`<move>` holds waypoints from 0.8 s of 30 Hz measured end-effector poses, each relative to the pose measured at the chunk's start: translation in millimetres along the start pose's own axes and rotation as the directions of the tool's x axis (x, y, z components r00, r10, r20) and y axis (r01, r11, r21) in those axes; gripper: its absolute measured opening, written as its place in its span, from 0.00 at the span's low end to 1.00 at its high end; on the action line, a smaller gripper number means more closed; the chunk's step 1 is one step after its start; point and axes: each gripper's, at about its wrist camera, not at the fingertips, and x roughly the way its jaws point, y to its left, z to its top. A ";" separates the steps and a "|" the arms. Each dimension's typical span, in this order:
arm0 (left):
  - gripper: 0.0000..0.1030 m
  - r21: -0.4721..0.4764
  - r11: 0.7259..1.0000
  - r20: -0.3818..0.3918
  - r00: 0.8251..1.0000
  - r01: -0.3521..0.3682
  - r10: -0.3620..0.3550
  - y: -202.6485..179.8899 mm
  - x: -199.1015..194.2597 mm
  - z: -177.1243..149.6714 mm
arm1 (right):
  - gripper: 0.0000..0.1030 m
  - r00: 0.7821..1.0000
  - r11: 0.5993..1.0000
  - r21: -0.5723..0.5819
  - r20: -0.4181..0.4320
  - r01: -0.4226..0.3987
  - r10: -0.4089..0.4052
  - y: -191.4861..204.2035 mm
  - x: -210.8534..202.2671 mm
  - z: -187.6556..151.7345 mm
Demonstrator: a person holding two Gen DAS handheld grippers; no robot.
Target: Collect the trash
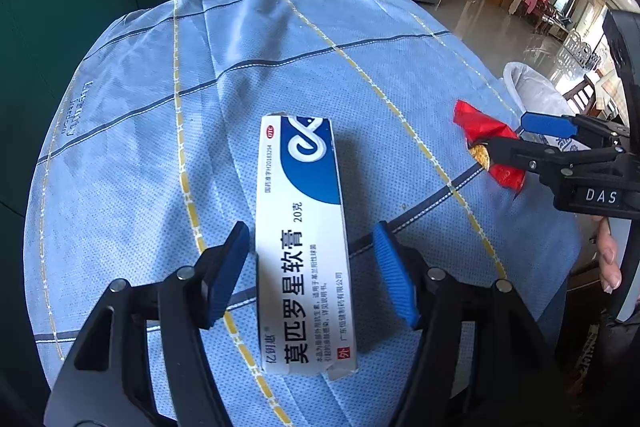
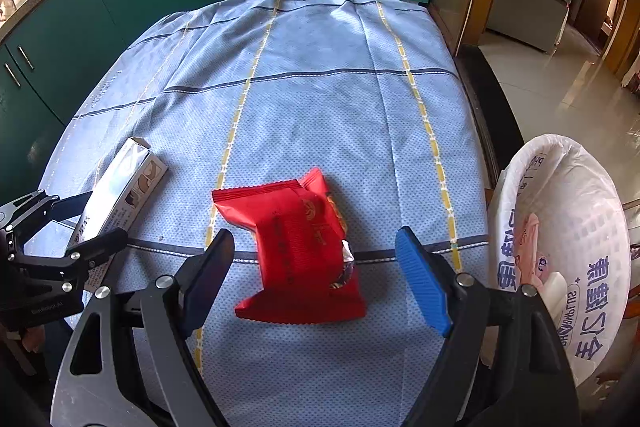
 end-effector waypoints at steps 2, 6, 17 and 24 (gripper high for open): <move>0.63 0.012 1.000 -0.002 1.000 -0.009 0.009 -3.0 1.9 -0.3 | 0.79 1.000 1.000 0.001 -0.003 0.002 -0.002 -0.2 0.9 -0.8; 0.63 0.022 1.000 -0.002 1.000 -0.021 0.021 -5.8 4.0 -0.9 | 0.79 1.000 1.000 0.004 -0.003 0.002 -0.002 -1.1 0.5 -2.2; 0.42 -0.044 0.999 0.016 1.000 0.010 -0.009 11.9 -1.9 -4.4 | 0.79 1.000 1.000 0.014 0.021 0.012 -0.013 -2.3 -4.4 1.7; 0.45 -0.065 0.998 0.016 1.000 -0.003 0.004 17.1 -3.6 -4.7 | 0.87 0.997 0.994 -0.075 0.033 0.079 -0.077 16.5 5.4 10.0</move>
